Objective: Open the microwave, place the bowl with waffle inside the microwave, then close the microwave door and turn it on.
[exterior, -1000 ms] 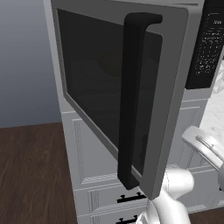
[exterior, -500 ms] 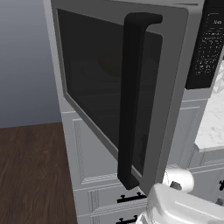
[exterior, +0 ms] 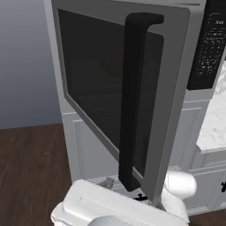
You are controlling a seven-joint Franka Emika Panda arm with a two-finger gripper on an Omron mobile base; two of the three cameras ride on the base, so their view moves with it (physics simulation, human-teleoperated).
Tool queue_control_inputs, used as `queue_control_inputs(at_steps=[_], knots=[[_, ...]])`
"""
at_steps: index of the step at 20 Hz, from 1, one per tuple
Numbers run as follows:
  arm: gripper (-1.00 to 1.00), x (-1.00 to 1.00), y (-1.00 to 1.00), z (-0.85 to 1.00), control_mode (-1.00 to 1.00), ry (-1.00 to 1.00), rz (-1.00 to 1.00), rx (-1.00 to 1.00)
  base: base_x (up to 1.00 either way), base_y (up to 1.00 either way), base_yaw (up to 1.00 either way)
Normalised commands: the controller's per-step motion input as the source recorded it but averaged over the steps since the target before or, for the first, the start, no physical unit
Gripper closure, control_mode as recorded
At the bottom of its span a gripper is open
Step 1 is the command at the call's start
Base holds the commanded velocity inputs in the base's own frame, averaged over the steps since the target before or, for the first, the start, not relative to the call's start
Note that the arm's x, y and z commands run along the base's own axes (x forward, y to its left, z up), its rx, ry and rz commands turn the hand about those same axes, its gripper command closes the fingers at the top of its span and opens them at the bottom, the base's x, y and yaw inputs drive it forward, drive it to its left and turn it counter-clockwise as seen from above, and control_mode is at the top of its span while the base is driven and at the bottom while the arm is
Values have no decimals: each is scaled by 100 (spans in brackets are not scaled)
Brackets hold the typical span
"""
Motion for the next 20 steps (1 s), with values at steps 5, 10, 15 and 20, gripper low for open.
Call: queue_control_inputs(at_steps=[5,10,15,20], knots=[[-100,100,45,0,-100,0,-39,-11,0,0,0],[-100,100,7,0,-100,1,-14,-2,0,0,0],[-100,56,-76,-2,-100,-5,17,3,0,0,0],[-100,83,-88,0,-100,-2,27,7,0,0,0]])
